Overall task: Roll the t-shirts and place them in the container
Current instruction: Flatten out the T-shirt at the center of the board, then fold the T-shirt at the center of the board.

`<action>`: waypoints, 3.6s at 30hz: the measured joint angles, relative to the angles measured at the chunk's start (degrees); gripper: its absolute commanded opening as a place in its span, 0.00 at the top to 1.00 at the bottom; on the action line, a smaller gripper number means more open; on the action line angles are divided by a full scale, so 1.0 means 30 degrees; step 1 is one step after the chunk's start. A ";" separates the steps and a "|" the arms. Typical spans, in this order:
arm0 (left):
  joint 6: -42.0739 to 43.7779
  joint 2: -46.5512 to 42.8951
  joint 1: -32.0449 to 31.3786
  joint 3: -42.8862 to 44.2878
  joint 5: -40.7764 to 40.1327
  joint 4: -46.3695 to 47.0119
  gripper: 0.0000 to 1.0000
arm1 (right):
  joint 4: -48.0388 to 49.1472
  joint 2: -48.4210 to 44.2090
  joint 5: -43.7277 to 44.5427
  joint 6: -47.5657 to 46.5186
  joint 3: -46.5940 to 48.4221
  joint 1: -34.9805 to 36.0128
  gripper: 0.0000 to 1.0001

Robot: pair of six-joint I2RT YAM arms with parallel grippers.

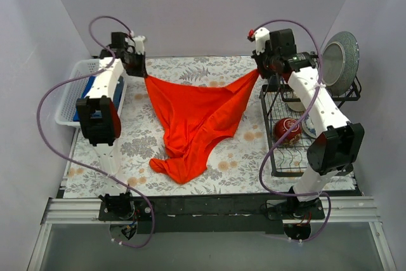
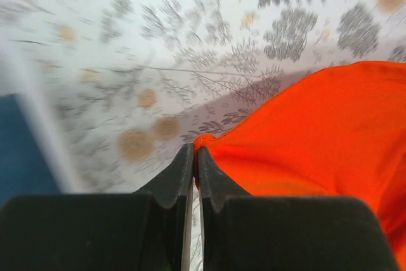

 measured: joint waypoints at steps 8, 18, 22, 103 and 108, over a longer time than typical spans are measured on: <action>-0.1239 -0.9938 0.4109 0.0160 0.0284 0.1778 1.00 | 0.0954 0.0940 0.0991 0.0168 0.6237 -0.0058 0.99; -0.1931 -1.4462 0.4750 0.0204 0.0692 0.3191 1.00 | 0.1690 0.0794 0.0750 0.0197 0.9398 -0.0044 0.99; -0.2062 -1.5030 0.4758 -0.0430 0.0240 0.3191 1.00 | 0.1792 -0.0226 0.0641 0.0189 0.9449 0.0087 0.99; 0.3934 -0.1515 0.3949 -0.4182 0.4087 0.5974 1.00 | 0.7096 1.0178 -0.2412 -0.1872 0.4350 -0.0357 0.99; 0.4503 -0.3497 0.3898 -0.5748 0.4554 0.5486 1.00 | 0.6572 0.6936 -0.2361 -0.2033 0.1676 0.0291 0.99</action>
